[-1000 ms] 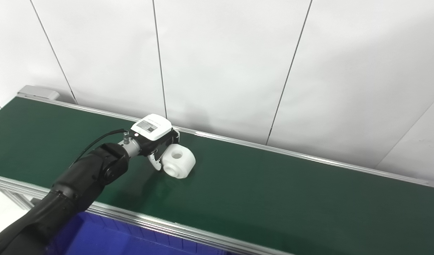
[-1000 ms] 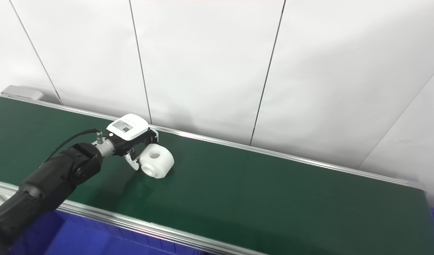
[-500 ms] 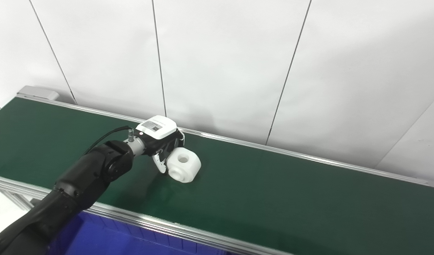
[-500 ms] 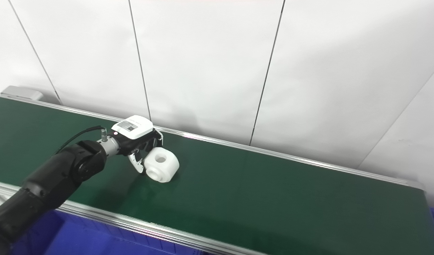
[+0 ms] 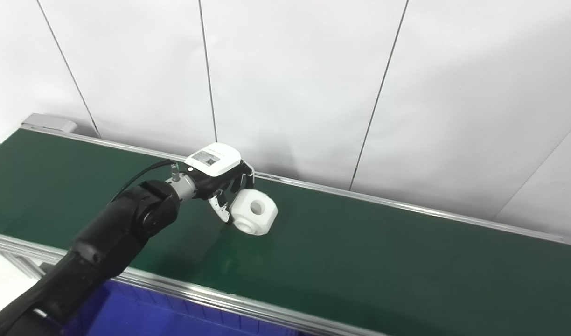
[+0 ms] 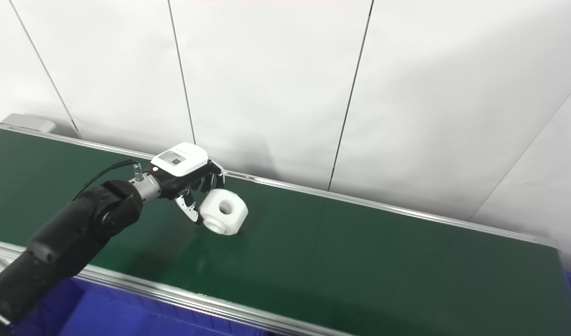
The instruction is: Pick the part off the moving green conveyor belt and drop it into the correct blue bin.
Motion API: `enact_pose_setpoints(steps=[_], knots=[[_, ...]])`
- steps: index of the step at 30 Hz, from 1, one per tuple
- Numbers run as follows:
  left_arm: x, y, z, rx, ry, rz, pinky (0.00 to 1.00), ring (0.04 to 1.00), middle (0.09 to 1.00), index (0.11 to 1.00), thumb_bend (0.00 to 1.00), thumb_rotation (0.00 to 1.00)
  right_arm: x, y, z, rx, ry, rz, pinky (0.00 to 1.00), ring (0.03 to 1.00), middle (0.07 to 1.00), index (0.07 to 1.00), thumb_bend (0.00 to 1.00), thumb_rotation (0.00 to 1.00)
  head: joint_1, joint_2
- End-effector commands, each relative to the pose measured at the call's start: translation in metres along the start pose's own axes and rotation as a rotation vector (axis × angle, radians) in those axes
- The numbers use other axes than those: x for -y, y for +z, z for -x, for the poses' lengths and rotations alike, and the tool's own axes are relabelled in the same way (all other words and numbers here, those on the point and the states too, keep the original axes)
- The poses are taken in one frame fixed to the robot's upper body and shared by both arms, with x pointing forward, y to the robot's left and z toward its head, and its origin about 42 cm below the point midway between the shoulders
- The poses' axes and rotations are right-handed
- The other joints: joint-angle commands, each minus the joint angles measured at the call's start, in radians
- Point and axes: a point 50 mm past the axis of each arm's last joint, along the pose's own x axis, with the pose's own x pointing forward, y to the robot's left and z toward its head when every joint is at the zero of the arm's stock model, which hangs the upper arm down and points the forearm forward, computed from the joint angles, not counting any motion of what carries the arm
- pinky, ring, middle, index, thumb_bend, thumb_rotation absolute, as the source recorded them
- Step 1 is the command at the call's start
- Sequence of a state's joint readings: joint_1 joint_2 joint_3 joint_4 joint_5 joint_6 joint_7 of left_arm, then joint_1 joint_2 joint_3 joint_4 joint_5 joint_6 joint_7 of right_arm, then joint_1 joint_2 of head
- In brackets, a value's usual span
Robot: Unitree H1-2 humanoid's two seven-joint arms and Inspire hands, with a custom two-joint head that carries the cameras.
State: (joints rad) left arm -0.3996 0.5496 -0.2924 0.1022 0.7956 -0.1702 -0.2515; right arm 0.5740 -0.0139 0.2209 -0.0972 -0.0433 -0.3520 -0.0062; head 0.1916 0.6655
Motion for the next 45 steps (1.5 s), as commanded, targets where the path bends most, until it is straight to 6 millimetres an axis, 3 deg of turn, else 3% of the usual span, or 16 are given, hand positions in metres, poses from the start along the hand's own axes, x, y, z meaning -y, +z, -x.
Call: enact_pose_setpoints(steps=[1, 6, 11, 25, 29, 34, 36, 39, 45], knots=[[-0.038, -0.006, 0.014, 0.004, 0.074, -0.045, 0.27, 0.336, 0.42, 0.511, 0.52, 0.0, 0.002, 0.012, 0.001, 0.014, 0.011, 0.002, 1.0, 0.994, 0.987, 1.0, 0.78, 1.0, 0.016, 0.023], [-0.051, 0.005, 0.036, 0.008, 0.088, -0.043, 0.27, 0.336, 0.417, 0.517, 0.52, 0.0, 0.006, 0.02, -0.001, 0.02, 0.008, -0.01, 1.0, 0.997, 0.991, 1.0, 0.79, 1.0, 0.057, 0.066], [-0.054, 0.012, 0.059, 0.01, 0.081, -0.036, 0.35, 0.419, 0.481, 0.487, 0.52, 0.0, 0.009, 0.024, 0.0, 0.016, 0.003, -0.019, 1.0, 0.995, 0.99, 1.0, 0.8, 1.0, 0.071, 0.078], [-0.062, 0.043, 0.124, -0.034, 0.008, 0.005, 0.38, 0.434, 0.491, 0.48, 0.52, 0.0, 0.019, 0.044, 0.004, 0.013, 0.0, -0.038, 1.0, 0.999, 0.999, 1.0, 0.78, 1.0, 0.19, 0.177], [-0.05, 0.051, 0.143, -0.065, -0.02, 0.035, 0.3, 0.372, 0.45, 0.503, 0.52, 0.0, 0.018, 0.048, 0.004, 0.01, 0.004, -0.054, 1.0, 1.0, 1.0, 1.0, 0.78, 1.0, 0.195, 0.18], [-0.026, 0.058, 0.17, -0.084, -0.057, 0.082, 0.28, 0.338, 0.417, 0.51, 0.52, 0.0, 0.017, 0.048, 0.005, 0.007, 0.016, -0.057, 1.0, 1.0, 1.0, 1.0, 0.78, 1.0, 0.194, 0.18], [-0.016, 0.059, 0.179, -0.086, -0.061, 0.084, 0.29, 0.329, 0.41, 0.513, 0.52, 0.0, 0.017, 0.048, 0.005, 0.006, 0.017, -0.053, 1.0, 1.0, 1.0, 1.0, 0.78, 1.0, 0.194, 0.179], [0.0, 0.061, 0.194, -0.103, -0.081, 0.088, 0.42, 0.437, 0.478, 0.485, 0.52, 0.0, 0.016, 0.048, 0.005, 0.004, 0.018, -0.053, 1.0, 1.0, 1.0, 1.0, 0.78, 1.0, 0.199, 0.181], [0.025, 0.065, 0.212, -0.152, -0.13, 0.138, 0.42, 0.451, 0.502, 0.469, 0.52, 0.0, 0.015, 0.049, 0.004, 0.011, 0.035, -0.071, 1.0, 1.0, 1.0, 1.0, 0.77, 1.0, 0.208, 0.187]])
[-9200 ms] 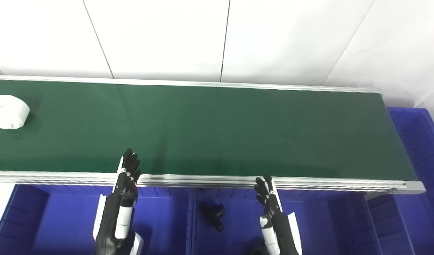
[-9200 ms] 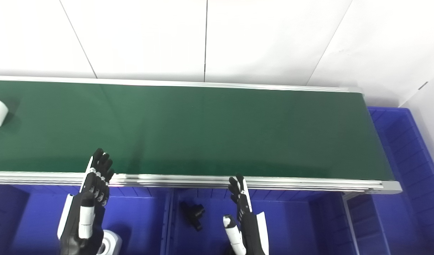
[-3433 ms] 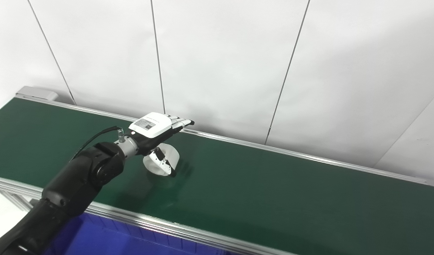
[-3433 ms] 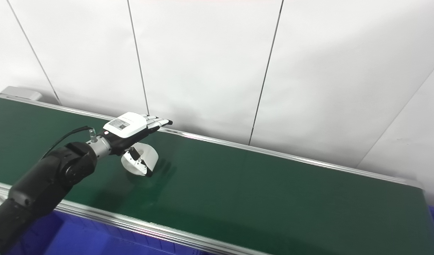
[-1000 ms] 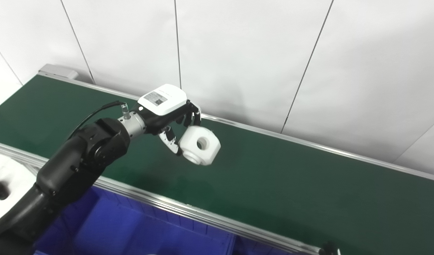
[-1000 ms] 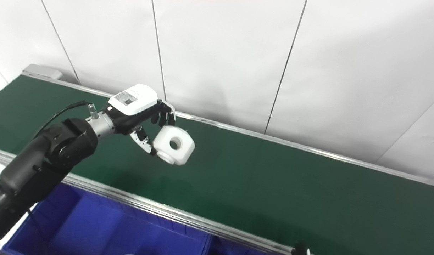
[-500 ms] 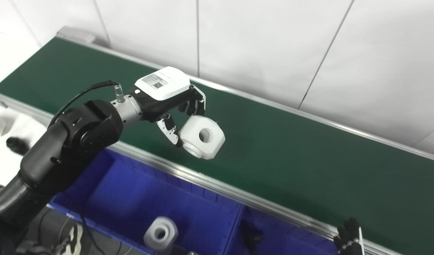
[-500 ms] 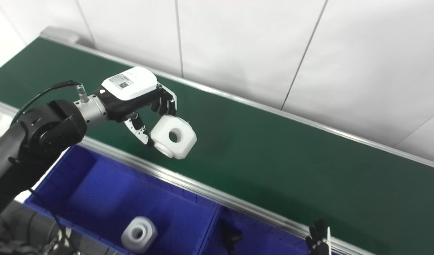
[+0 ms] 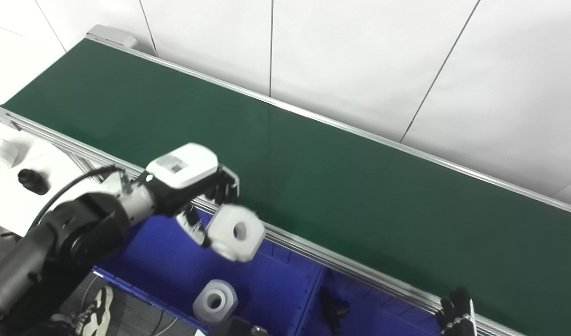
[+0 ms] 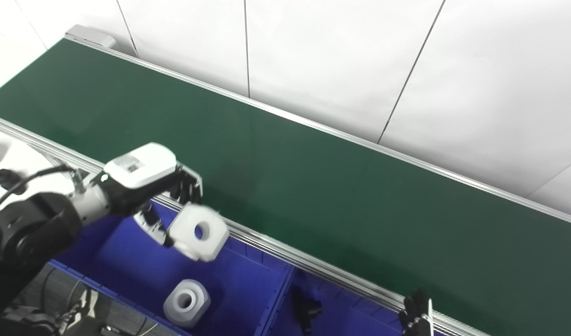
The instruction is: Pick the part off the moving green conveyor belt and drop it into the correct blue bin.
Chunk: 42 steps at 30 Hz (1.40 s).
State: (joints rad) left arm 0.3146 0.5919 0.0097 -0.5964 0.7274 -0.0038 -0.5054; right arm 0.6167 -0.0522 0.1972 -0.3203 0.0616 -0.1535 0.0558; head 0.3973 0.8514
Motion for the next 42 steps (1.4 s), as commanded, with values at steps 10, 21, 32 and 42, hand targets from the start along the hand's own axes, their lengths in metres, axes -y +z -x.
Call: enact_pose_setpoints(steps=[10, 21, 32, 42], knots=[[0.037, -0.009, 0.01, -0.048, -0.065, 0.0, 0.27, 0.347, 0.434, 0.509, 0.52, 0.0, -0.008, 0.008, -0.001, 0.028, 0.023, -0.026, 1.0, 0.991, 0.993, 1.0, 0.8, 1.0, -0.009, -0.003], [0.023, -0.004, 0.003, -0.104, -0.226, -0.099, 0.8, 0.813, 0.834, 0.753, 1.0, 0.39, -0.005, 0.009, -0.001, 0.036, 0.013, -0.026, 0.99, 0.976, 0.978, 1.0, 0.79, 1.0, -0.028, -0.002], [0.007, 0.006, 0.003, -0.094, -0.254, -0.085, 0.83, 0.841, 0.848, 0.798, 1.0, 0.55, 0.0, 0.007, 0.001, 0.035, 0.006, -0.01, 0.96, 0.96, 0.961, 1.0, 0.79, 1.0, -0.041, -0.005], [-0.022, 0.031, 0.011, 0.06, -0.085, 0.095, 0.77, 0.811, 0.822, 0.785, 1.0, 0.52, -0.006, 0.007, -0.001, 0.036, 0.004, -0.025, 0.95, 0.949, 0.953, 1.0, 0.79, 1.0, -0.093, -0.002]])
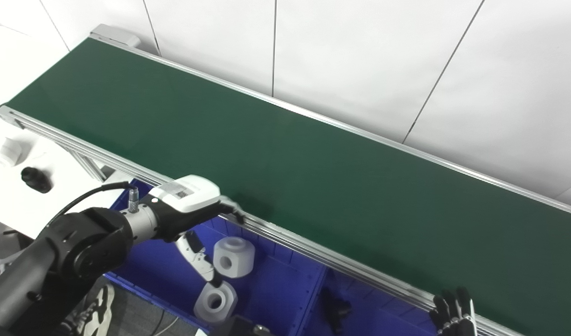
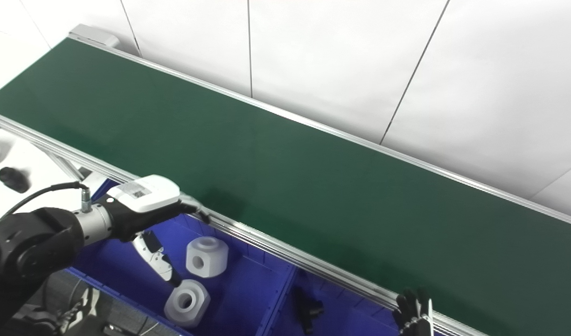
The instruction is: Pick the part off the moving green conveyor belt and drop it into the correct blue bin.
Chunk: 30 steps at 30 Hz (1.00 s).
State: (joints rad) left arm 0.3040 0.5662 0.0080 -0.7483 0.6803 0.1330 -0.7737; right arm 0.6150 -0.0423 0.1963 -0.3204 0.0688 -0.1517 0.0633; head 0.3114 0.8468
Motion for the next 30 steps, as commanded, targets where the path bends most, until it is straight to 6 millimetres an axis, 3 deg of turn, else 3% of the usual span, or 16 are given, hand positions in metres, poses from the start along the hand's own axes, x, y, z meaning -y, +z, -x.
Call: enact_pose_setpoints(steps=[1, 4, 6, 7, 12, 13, 14, 15, 16, 17, 18, 19, 20, 25, 30], knots=[[-0.013, 0.007, 0.005, 0.07, 0.085, 0.063, 0.77, 0.808, 0.82, 0.783, 1.0, 0.52, -0.004, 0.006, 0.0, 0.032, 0.002, -0.007, 0.94, 0.947, 0.952, 1.0, 0.8, 1.0, -0.017, 0.004], [-0.02, 0.016, 0.006, 0.188, 0.125, 0.305, 0.81, 0.851, 0.869, 0.814, 1.0, 0.51, -0.007, 0.007, -0.001, 0.036, 0.002, 0.007, 0.93, 0.94, 0.942, 1.0, 0.82, 1.0, -0.057, 0.011], [-0.021, 0.021, 0.007, 0.25, 0.144, 0.442, 0.8, 0.914, 0.935, 0.883, 0.99, 0.56, -0.009, 0.006, -0.001, 0.04, -0.001, 0.015, 0.91, 0.93, 0.933, 1.0, 0.83, 1.0, -0.079, 0.014], [-0.017, 0.025, 0.006, 0.3, 0.182, 0.535, 0.86, 0.96, 0.971, 0.931, 0.96, 0.65, -0.012, 0.007, -0.001, 0.043, 0.0, 0.022, 0.9, 0.927, 0.932, 1.0, 0.83, 1.0, -0.124, 0.017], [0.015, 0.033, 0.0, 0.358, 0.368, 0.892, 0.97, 0.999, 0.999, 0.997, 0.98, 0.83, -0.028, 0.009, -0.004, 0.055, 0.0, 0.064, 0.87, 0.915, 0.926, 1.0, 0.84, 0.99, -0.281, 0.043], [0.018, 0.033, -0.001, 0.354, 0.38, 0.915, 0.99, 1.0, 1.0, 0.999, 0.99, 0.85, -0.031, 0.009, -0.005, 0.056, 0.001, 0.069, 0.87, 0.912, 0.923, 1.0, 0.85, 0.98, -0.295, 0.046], [0.025, 0.033, -0.003, 0.344, 0.404, 0.963, 0.99, 1.0, 1.0, 1.0, 1.0, 0.87, -0.037, 0.01, -0.006, 0.057, -0.002, 0.063, 0.87, 0.909, 0.919, 0.995, 0.85, 0.97, -0.403, 0.06], [0.031, 0.033, -0.005, 0.338, 0.421, 0.994, 1.0, 1.0, 1.0, 1.0, 1.0, 0.88, -0.041, 0.01, -0.007, 0.058, -0.005, 0.059, 0.86, 0.901, 0.912, 0.983, 0.85, 0.95, -0.403, 0.06], [0.04, 0.03, -0.008, 0.32, 0.442, 1.045, 1.0, 1.0, 1.0, 1.0, 1.0, 0.88, -0.048, 0.011, -0.01, 0.062, -0.007, 0.054, 0.86, 0.901, 0.911, 0.982, 0.85, 0.94, -0.499, 0.066], [0.046, 0.029, -0.011, 0.307, 0.456, 1.079, 1.0, 1.0, 1.0, 1.0, 1.0, 0.89, -0.053, 0.011, -0.011, 0.065, -0.008, 0.052, 0.85, 0.894, 0.907, 0.978, 0.83, 0.93, -0.499, 0.066], [0.052, 0.026, -0.014, 0.298, 0.468, 1.118, 1.0, 1.0, 1.0, 1.0, 1.0, 0.89, -0.061, 0.011, -0.014, 0.068, -0.009, 0.053, 0.85, 0.891, 0.905, 0.976, 0.82, 0.93, -0.608, 0.06], [0.056, 0.022, -0.016, 0.294, 0.477, 1.144, 1.0, 1.0, 1.0, 1.0, 0.99, 0.89, -0.067, 0.01, -0.016, 0.069, -0.01, 0.055, 0.85, 0.884, 0.901, 0.971, 0.81, 0.93, -0.621, 0.058], [0.062, 0.019, -0.021, 0.285, 0.474, 1.184, 1.0, 1.0, 1.0, 1.0, 0.99, 0.89, -0.075, 0.009, -0.019, 0.067, -0.012, 0.053, 0.84, 0.882, 0.899, 0.969, 0.81, 0.93, -0.69, 0.042], [0.084, 0.012, -0.039, 0.253, 0.414, 1.22, 1.0, 1.0, 1.0, 1.0, 1.0, 0.88, -0.102, 0.002, -0.028, 0.063, -0.025, 0.008, 0.89, 0.908, 0.909, 0.96, 0.83, 0.93, -0.785, 0.002], [0.095, 0.006, -0.05, 0.252, 0.361, 1.209, 1.0, 1.0, 1.0, 1.0, 1.0, 0.88, -0.113, -0.001, -0.031, 0.067, -0.037, -0.012, 0.91, 0.925, 0.919, 0.971, 0.8, 0.91, -0.821, -0.009]])
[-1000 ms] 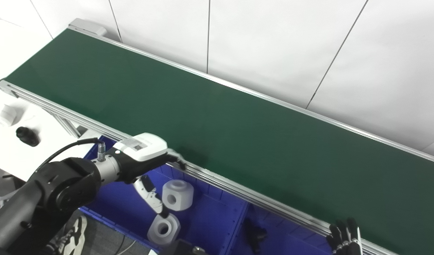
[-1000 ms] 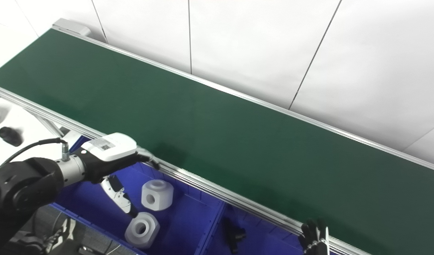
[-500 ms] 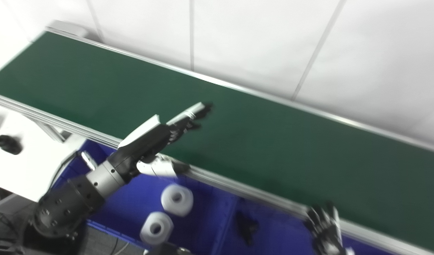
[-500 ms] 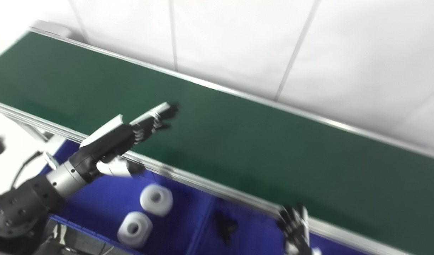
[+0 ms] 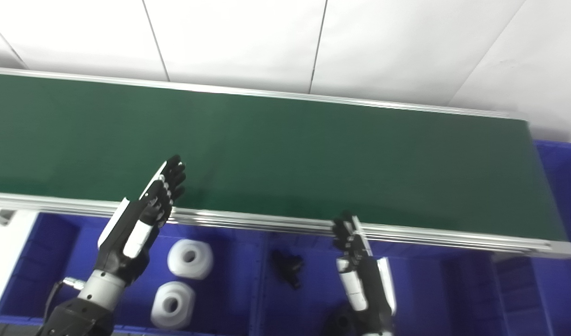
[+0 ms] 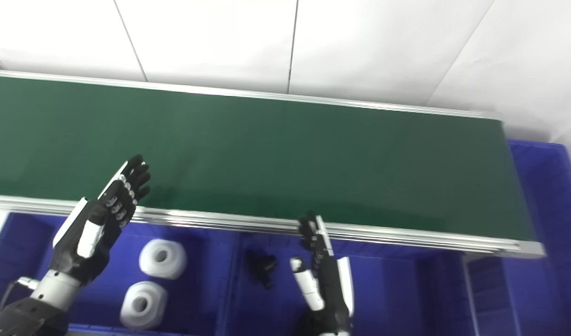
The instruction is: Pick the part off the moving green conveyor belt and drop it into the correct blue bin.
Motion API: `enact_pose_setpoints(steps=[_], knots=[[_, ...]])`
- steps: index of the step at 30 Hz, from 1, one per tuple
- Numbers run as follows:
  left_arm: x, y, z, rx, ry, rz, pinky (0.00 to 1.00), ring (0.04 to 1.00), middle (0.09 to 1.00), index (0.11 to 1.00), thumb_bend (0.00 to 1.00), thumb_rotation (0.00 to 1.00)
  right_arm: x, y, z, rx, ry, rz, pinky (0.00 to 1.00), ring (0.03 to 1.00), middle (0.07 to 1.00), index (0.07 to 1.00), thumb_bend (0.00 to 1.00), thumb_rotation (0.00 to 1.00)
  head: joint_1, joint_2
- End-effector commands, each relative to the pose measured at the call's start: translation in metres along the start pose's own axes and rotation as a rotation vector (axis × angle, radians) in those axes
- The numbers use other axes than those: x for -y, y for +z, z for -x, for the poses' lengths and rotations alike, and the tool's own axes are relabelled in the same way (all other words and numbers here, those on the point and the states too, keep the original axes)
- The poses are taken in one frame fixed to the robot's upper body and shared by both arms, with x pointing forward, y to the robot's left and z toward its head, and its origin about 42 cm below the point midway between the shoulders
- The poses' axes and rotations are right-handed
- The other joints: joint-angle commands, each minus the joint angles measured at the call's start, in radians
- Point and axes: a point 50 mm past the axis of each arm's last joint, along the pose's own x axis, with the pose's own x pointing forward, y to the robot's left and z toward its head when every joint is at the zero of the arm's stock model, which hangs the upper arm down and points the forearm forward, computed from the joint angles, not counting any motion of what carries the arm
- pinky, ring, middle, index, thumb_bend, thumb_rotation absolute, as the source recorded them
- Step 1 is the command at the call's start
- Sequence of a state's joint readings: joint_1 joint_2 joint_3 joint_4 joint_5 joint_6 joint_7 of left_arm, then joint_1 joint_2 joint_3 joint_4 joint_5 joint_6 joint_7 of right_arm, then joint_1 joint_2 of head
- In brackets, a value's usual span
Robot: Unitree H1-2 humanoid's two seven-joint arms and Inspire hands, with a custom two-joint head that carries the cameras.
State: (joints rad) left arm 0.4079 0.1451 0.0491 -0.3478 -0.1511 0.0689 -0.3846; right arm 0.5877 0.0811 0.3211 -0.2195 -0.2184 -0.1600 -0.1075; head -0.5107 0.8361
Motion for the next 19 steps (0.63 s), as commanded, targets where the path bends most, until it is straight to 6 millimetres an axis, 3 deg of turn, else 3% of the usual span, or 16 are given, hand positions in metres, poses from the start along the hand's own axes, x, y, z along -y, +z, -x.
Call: enact_pose_setpoints(steps=[1, 7, 12, 19], knots=[[-0.002, 0.009, -0.005, 0.071, -0.029, -0.042, 1.0, 1.0, 1.0, 1.0, 1.0, 0.87, -0.053, 0.024, -0.012, 0.093, 0.004, -0.139, 0.91, 0.926, 0.92, 0.972, 0.8, 0.91, 0.009, -0.001], [0.011, 0.014, -0.014, 0.097, -0.073, -0.055, 1.0, 1.0, 1.0, 1.0, 1.0, 0.87, -0.045, 0.025, -0.01, 0.099, -0.012, -0.136, 0.92, 0.929, 0.925, 0.978, 0.79, 0.92, 0.057, 0.015], [0.038, 0.024, -0.019, 0.165, -0.056, -0.065, 1.0, 1.0, 1.0, 1.0, 1.0, 0.89, -0.027, 0.025, -0.006, 0.097, -0.014, -0.123, 0.92, 0.931, 0.925, 0.984, 0.8, 0.93, 0.15, 0.034], [0.058, 0.032, -0.011, 0.213, 0.005, -0.076, 1.0, 1.0, 1.0, 1.0, 0.97, 0.95, -0.016, 0.022, -0.003, 0.081, -0.02, -0.074, 0.9, 0.916, 0.918, 0.974, 0.83, 0.96, 0.133, 0.038]])
